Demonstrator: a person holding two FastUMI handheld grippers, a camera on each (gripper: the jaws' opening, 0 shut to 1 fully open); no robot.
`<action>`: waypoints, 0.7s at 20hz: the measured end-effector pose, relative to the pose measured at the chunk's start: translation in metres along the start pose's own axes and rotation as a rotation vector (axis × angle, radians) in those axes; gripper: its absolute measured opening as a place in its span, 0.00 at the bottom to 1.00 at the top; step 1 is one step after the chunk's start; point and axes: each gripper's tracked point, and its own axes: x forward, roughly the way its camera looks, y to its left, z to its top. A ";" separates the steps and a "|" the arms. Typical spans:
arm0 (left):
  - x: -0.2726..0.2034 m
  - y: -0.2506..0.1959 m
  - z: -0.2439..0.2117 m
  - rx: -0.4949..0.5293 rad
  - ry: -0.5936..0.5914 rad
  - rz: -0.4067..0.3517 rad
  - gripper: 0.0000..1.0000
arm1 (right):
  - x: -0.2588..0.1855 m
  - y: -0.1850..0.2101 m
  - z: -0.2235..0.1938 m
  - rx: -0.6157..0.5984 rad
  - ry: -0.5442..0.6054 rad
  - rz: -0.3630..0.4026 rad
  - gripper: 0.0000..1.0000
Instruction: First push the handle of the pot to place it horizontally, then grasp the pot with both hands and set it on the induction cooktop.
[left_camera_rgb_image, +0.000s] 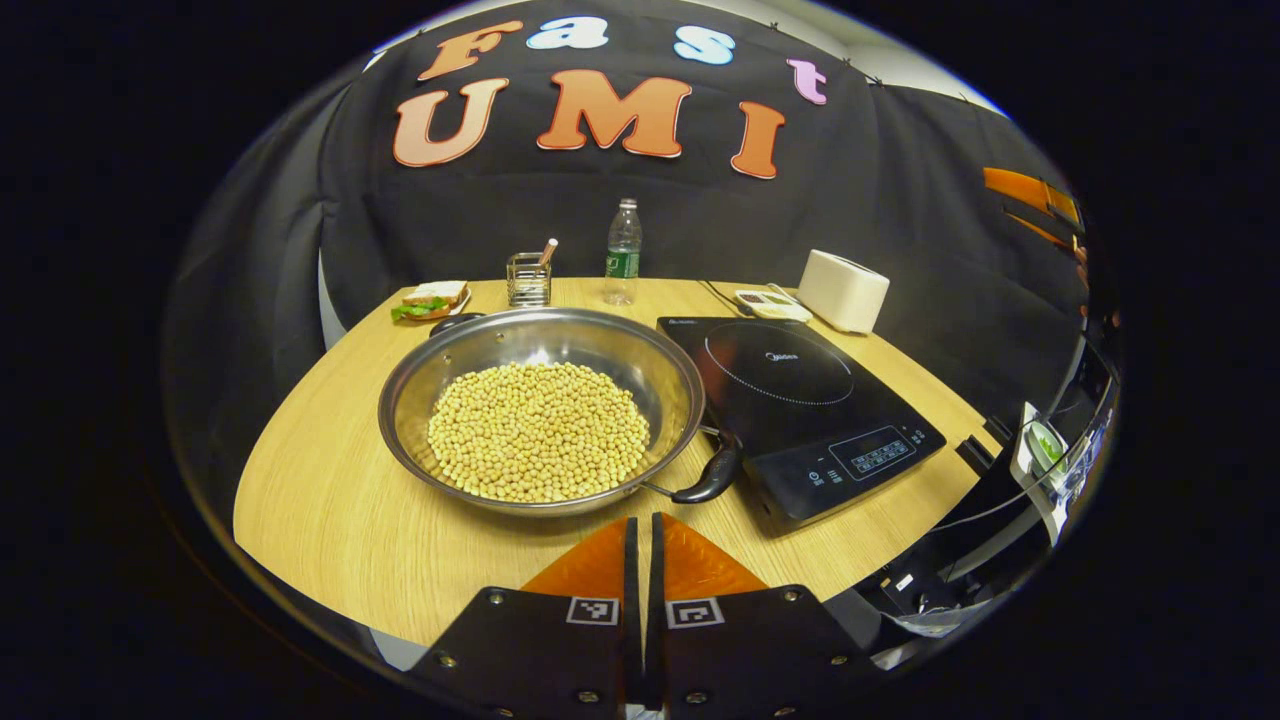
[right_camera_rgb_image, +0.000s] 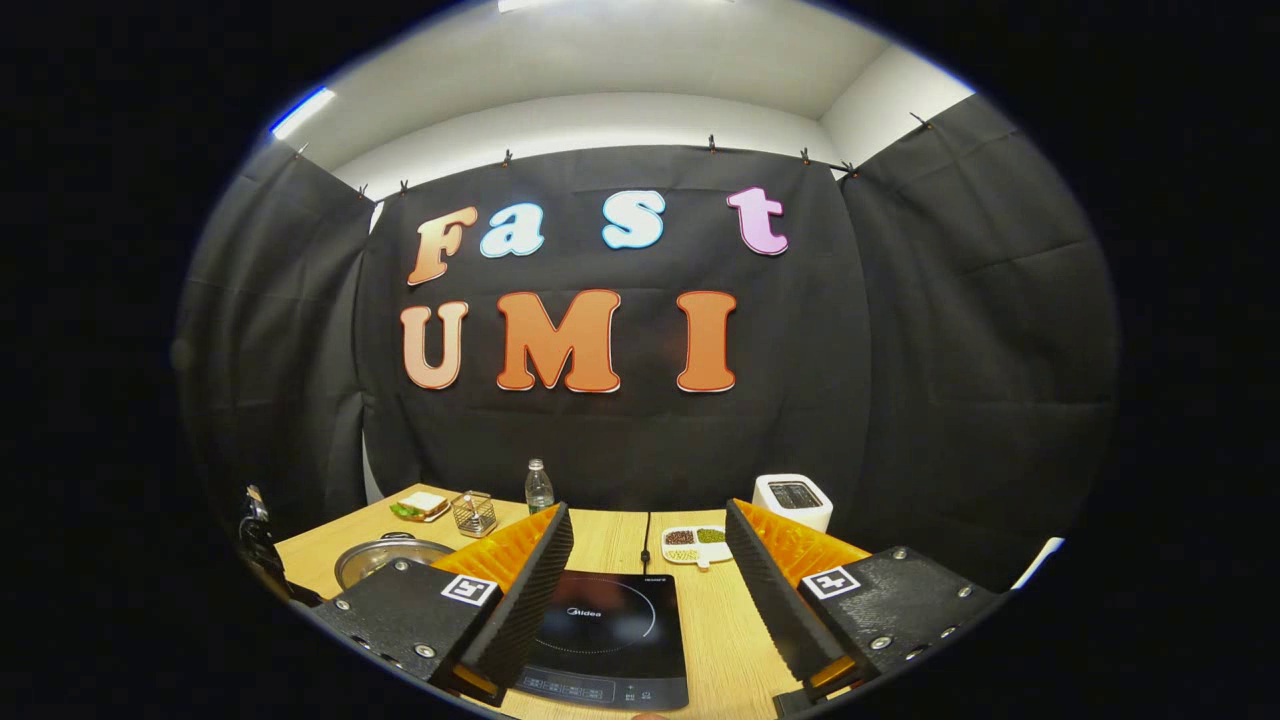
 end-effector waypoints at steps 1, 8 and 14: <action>0.002 -0.002 -0.003 -0.002 0.011 -0.004 0.02 | 0.000 0.000 -0.001 0.002 0.001 0.000 0.95; 0.023 -0.010 -0.009 0.010 0.073 -0.011 0.02 | 0.004 -0.010 -0.011 0.012 0.023 -0.010 0.95; 0.031 -0.021 0.001 0.038 0.087 -0.014 0.02 | 0.007 -0.022 -0.020 0.021 0.041 -0.022 0.95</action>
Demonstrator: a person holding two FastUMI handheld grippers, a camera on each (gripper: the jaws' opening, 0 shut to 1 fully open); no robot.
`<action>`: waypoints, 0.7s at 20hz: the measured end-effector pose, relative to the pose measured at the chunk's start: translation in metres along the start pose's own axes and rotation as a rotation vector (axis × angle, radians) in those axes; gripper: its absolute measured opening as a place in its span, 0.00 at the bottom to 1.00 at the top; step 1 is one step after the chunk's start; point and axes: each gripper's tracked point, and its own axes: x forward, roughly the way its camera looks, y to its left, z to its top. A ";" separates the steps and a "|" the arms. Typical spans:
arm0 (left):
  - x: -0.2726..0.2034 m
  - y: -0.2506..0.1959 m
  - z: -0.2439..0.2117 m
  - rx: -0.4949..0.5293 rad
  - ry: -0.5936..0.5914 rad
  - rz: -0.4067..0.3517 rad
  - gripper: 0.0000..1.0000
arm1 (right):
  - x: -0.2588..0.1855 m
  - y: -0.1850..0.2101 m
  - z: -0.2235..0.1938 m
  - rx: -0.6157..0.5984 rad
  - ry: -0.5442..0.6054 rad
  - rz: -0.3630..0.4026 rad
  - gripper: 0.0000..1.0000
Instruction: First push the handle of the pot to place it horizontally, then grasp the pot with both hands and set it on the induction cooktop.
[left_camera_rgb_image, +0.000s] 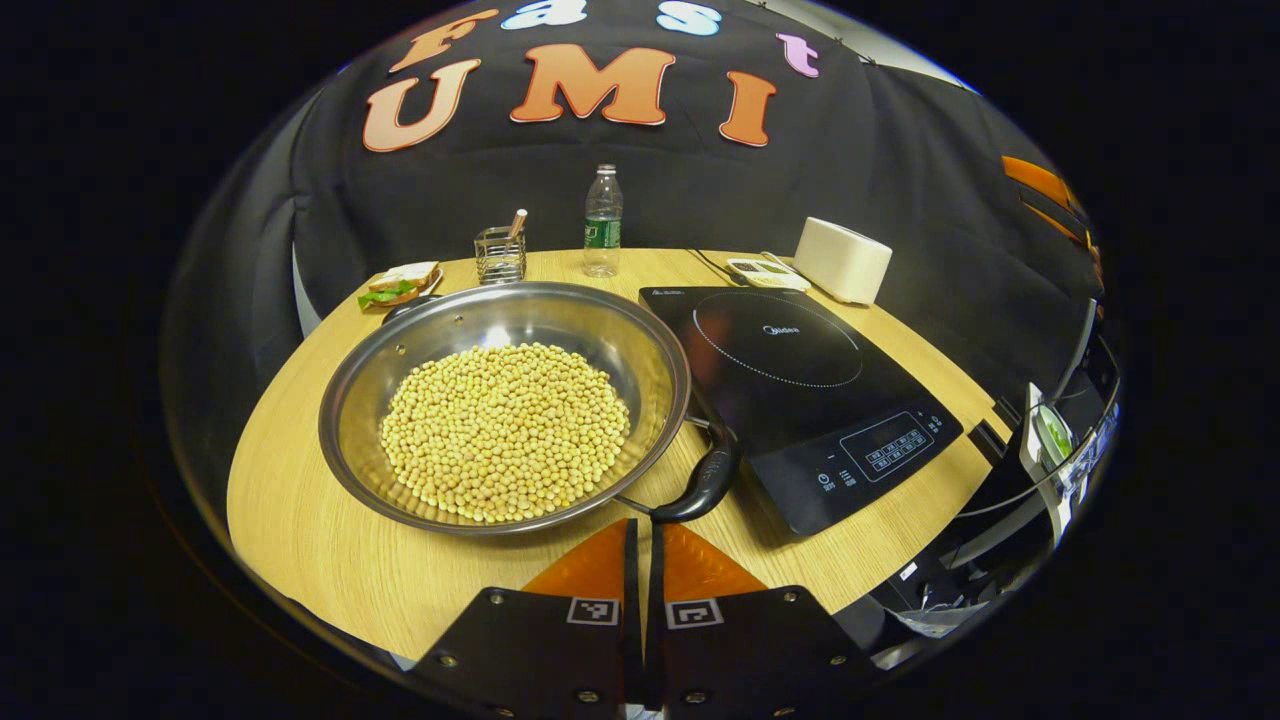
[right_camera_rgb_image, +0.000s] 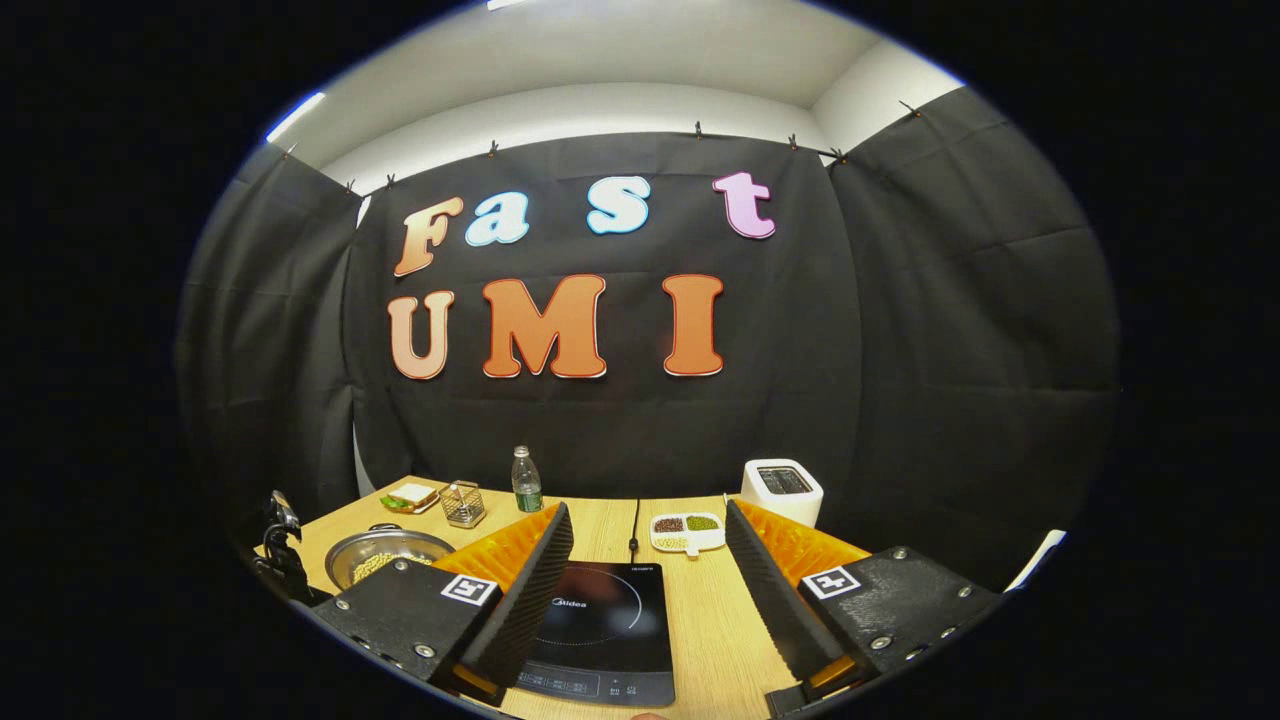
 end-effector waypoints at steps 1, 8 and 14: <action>0.002 -0.001 0.001 0.003 0.004 0.000 0.02 | 0.001 -0.001 -0.001 0.003 0.003 -0.001 0.95; 0.022 -0.013 0.016 -0.016 0.016 -0.021 0.04 | 0.003 -0.017 -0.006 -0.004 0.012 -0.021 0.95; 0.041 -0.020 0.029 -0.031 0.025 -0.037 0.04 | 0.011 -0.032 -0.015 0.001 0.029 -0.045 0.95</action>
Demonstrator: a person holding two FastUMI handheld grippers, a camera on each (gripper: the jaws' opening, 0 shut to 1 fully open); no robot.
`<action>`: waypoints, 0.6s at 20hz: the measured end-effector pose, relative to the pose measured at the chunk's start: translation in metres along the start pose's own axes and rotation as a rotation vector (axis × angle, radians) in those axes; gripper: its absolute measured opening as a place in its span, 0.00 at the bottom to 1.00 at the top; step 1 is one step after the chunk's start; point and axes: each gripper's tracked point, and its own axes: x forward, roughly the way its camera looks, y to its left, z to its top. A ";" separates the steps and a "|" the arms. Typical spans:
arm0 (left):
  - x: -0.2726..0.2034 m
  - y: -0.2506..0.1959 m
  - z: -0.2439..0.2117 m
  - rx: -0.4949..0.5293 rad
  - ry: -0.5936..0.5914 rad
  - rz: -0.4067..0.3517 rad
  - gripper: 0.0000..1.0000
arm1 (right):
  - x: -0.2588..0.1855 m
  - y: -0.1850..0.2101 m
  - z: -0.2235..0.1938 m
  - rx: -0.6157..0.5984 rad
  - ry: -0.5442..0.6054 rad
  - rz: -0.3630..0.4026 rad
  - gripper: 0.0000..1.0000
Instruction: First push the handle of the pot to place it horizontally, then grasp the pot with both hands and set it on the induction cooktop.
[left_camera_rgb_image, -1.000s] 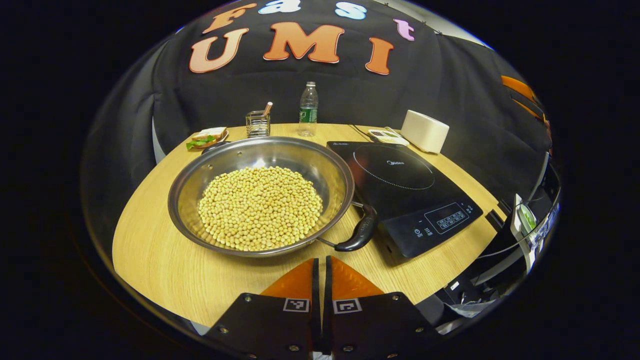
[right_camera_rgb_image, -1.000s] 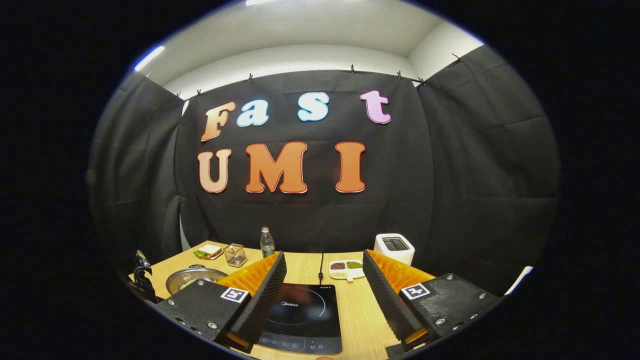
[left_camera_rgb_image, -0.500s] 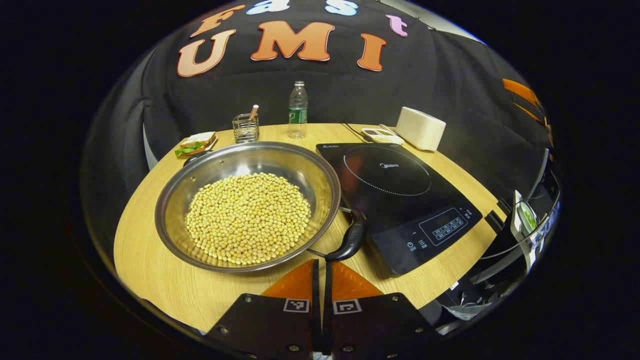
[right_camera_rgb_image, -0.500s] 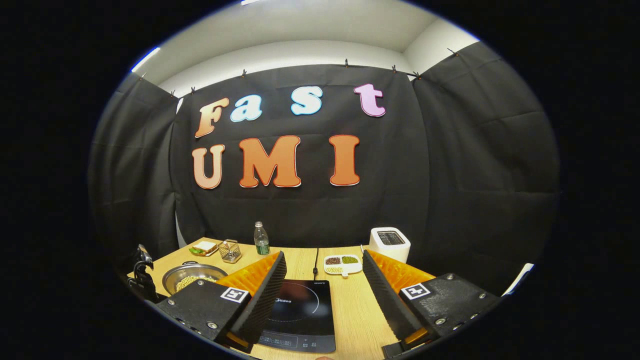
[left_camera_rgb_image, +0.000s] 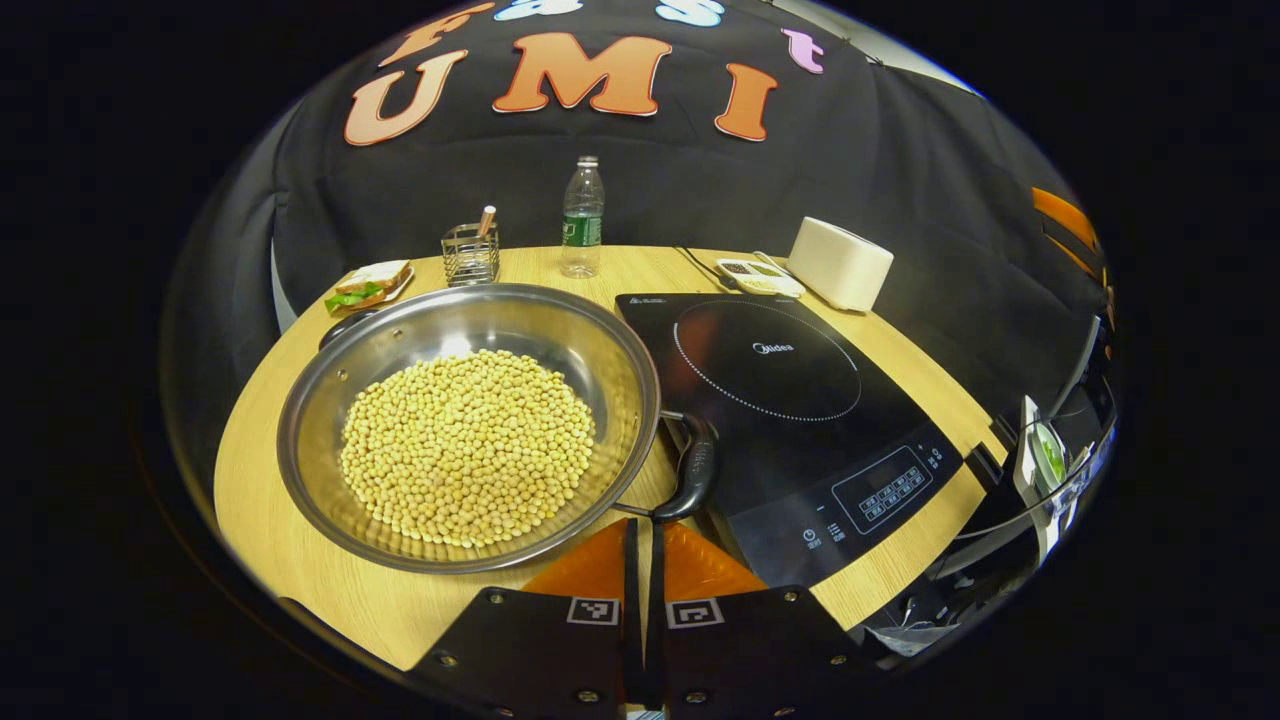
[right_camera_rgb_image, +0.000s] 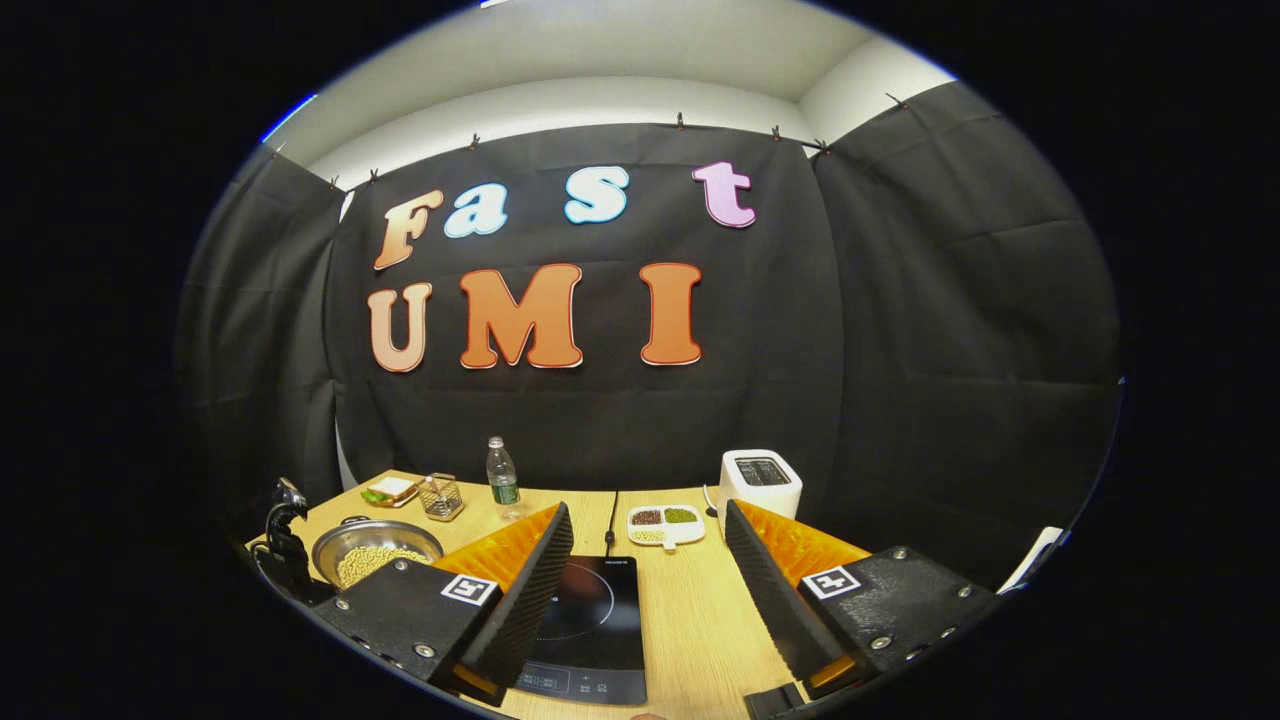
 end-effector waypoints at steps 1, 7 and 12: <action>0.004 -0.002 0.003 -0.002 0.001 -0.002 0.05 | 0.002 -0.001 -0.002 0.002 0.006 -0.002 0.95; 0.026 -0.012 0.018 -0.039 0.011 -0.052 0.02 | 0.013 -0.015 -0.013 0.015 0.034 -0.023 0.95; 0.040 -0.018 0.030 -0.033 0.015 -0.059 0.01 | 0.021 -0.028 -0.024 0.027 0.058 -0.042 0.95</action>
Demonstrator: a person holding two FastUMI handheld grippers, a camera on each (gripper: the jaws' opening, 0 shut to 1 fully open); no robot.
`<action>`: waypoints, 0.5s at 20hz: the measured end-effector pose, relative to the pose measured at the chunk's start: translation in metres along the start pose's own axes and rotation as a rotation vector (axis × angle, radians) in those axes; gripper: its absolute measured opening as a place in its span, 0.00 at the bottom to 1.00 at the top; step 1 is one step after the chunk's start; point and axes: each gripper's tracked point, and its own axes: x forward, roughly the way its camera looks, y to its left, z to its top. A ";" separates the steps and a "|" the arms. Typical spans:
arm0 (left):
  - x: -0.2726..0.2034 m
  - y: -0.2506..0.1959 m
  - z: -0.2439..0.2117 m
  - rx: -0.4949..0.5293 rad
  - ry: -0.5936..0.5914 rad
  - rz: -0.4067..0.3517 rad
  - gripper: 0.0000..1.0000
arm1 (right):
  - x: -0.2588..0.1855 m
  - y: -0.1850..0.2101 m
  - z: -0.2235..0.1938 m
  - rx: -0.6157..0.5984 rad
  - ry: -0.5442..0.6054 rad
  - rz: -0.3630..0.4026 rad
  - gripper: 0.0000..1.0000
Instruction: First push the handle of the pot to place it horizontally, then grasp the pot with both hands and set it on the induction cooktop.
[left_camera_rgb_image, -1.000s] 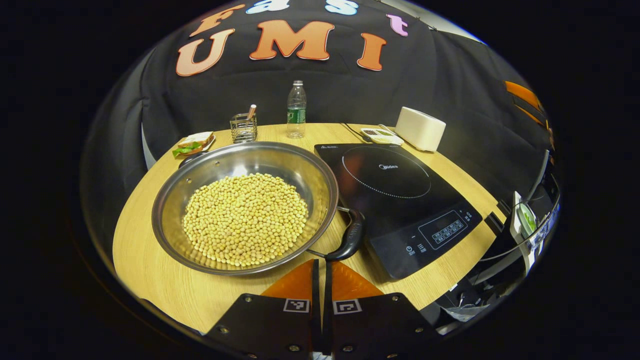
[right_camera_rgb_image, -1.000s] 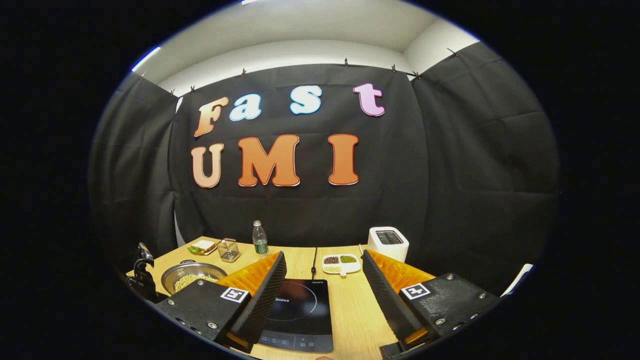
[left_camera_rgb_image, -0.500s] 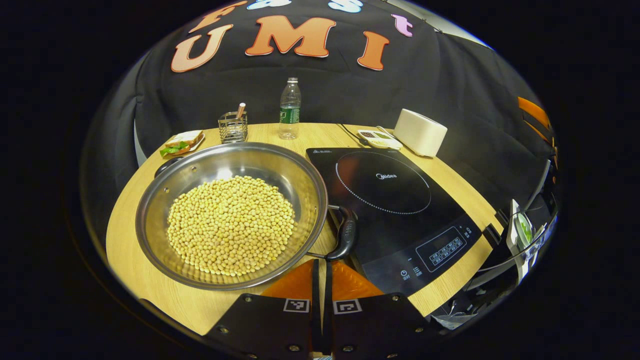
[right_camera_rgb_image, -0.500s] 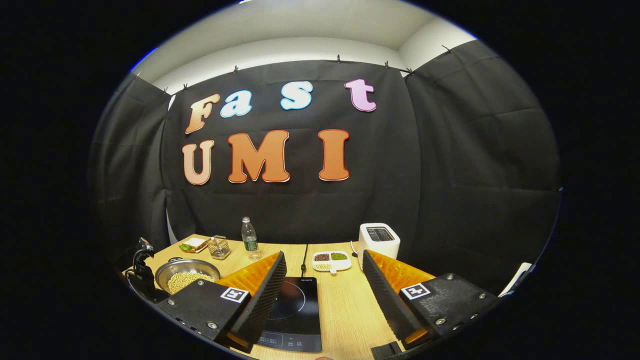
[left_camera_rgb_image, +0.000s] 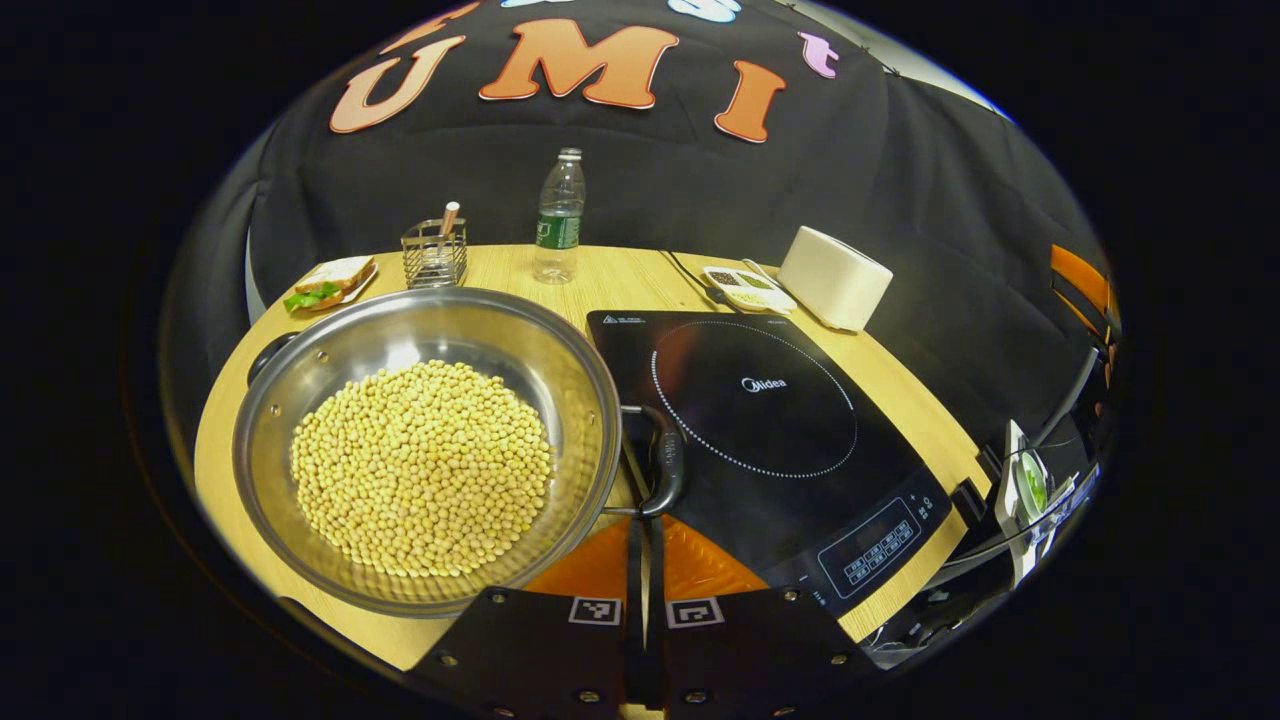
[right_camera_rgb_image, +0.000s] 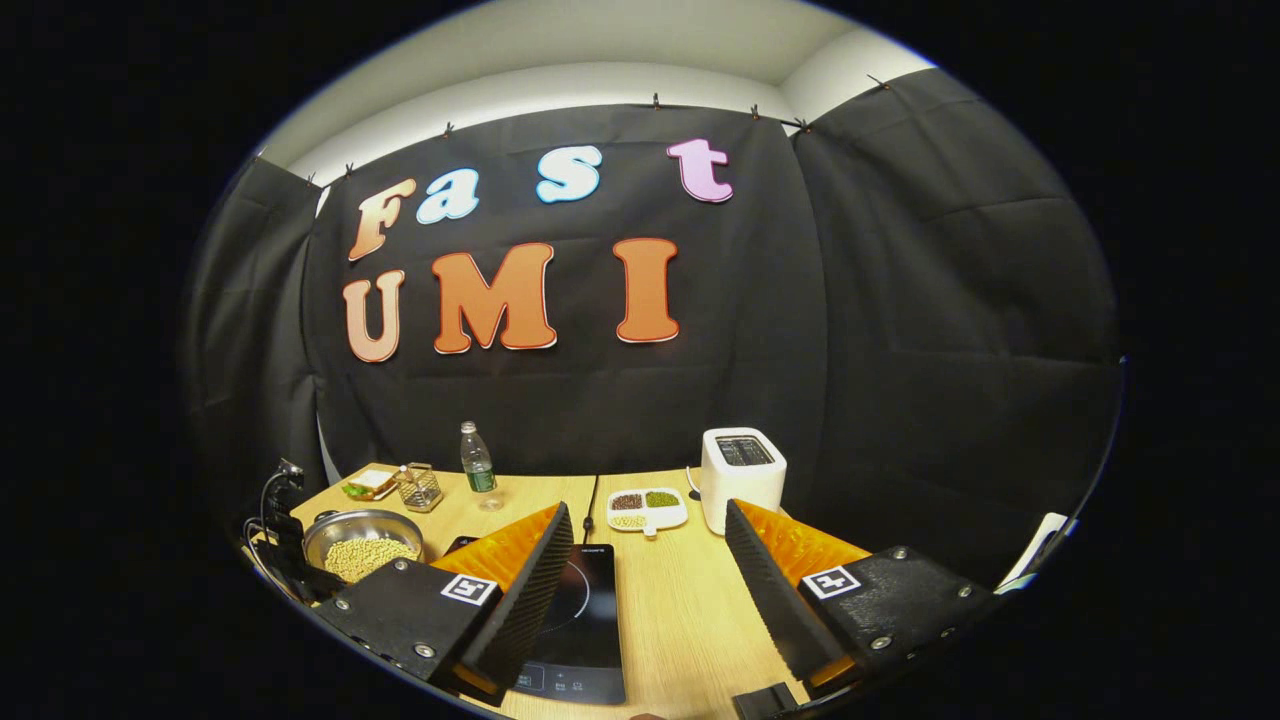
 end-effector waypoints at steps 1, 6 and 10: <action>0.003 0.000 0.001 0.008 0.001 0.006 0.01 | 0.001 -0.002 -0.001 0.000 0.003 -0.004 0.95; 0.010 0.003 0.010 0.034 -0.002 0.031 0.04 | 0.008 -0.011 -0.006 0.016 0.018 -0.017 0.95; 0.014 0.004 0.014 0.028 -0.002 0.028 0.04 | 0.014 -0.016 -0.011 0.018 0.029 -0.031 1.00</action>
